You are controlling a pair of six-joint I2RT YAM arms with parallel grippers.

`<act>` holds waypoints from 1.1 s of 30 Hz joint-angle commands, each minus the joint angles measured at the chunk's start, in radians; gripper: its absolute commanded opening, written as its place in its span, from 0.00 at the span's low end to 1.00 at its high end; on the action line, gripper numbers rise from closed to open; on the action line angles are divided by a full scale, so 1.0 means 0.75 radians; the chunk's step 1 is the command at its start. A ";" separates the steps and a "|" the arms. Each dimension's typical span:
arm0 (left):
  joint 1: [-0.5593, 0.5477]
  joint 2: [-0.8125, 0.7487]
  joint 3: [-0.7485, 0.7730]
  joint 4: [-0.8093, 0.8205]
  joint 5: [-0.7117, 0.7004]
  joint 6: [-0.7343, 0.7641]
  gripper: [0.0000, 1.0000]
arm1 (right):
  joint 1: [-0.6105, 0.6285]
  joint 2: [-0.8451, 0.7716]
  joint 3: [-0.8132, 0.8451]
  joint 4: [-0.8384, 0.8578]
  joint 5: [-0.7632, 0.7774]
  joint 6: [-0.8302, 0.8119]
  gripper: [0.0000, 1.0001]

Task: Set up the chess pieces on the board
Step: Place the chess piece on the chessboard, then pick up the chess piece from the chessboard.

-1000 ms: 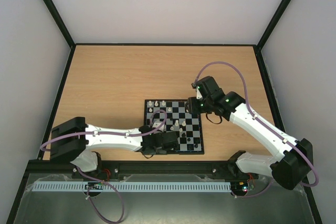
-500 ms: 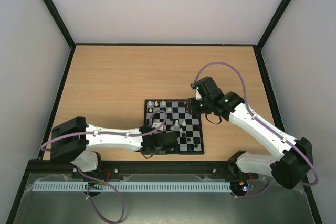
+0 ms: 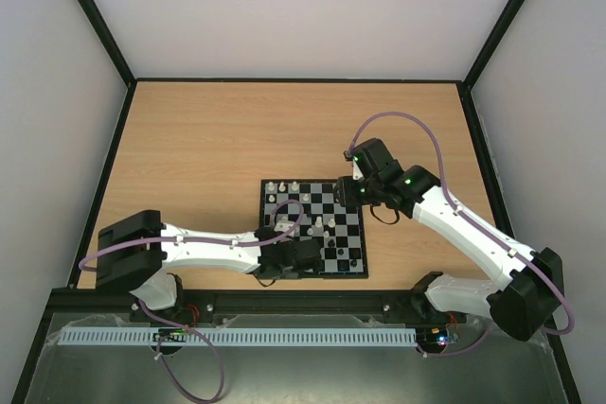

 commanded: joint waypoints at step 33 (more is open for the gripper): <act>0.479 -0.493 -0.002 0.137 -0.222 0.550 0.99 | 0.103 0.313 0.166 -0.072 0.056 -0.021 0.93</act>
